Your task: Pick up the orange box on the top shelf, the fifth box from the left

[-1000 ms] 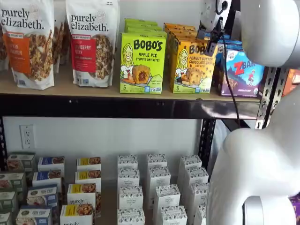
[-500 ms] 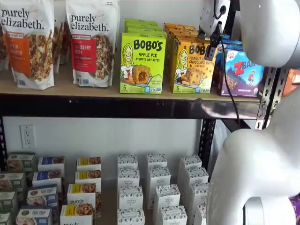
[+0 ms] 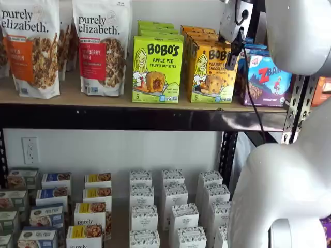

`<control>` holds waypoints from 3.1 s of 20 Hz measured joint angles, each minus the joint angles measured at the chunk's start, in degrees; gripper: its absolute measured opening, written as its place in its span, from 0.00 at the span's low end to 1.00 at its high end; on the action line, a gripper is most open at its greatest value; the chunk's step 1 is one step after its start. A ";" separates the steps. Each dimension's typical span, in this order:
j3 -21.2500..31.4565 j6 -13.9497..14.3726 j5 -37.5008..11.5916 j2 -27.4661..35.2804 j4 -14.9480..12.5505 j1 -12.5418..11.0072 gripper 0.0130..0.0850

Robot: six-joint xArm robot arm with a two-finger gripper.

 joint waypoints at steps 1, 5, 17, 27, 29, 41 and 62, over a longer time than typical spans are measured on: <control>0.10 0.00 -0.07 -0.05 -0.01 0.01 1.00; 0.48 -0.02 -0.35 -0.26 0.20 -0.02 0.89; 0.60 -0.24 -0.21 -0.46 0.71 -0.33 0.61; 0.75 -0.27 -0.36 -0.63 0.78 -0.37 0.61; 0.83 -0.31 -0.49 -0.71 0.86 -0.42 0.61; 1.31 -0.22 -1.02 -1.14 0.86 -0.30 0.39; -1.32 2.56 8.56 -4.80 -0.73 1.94 0.28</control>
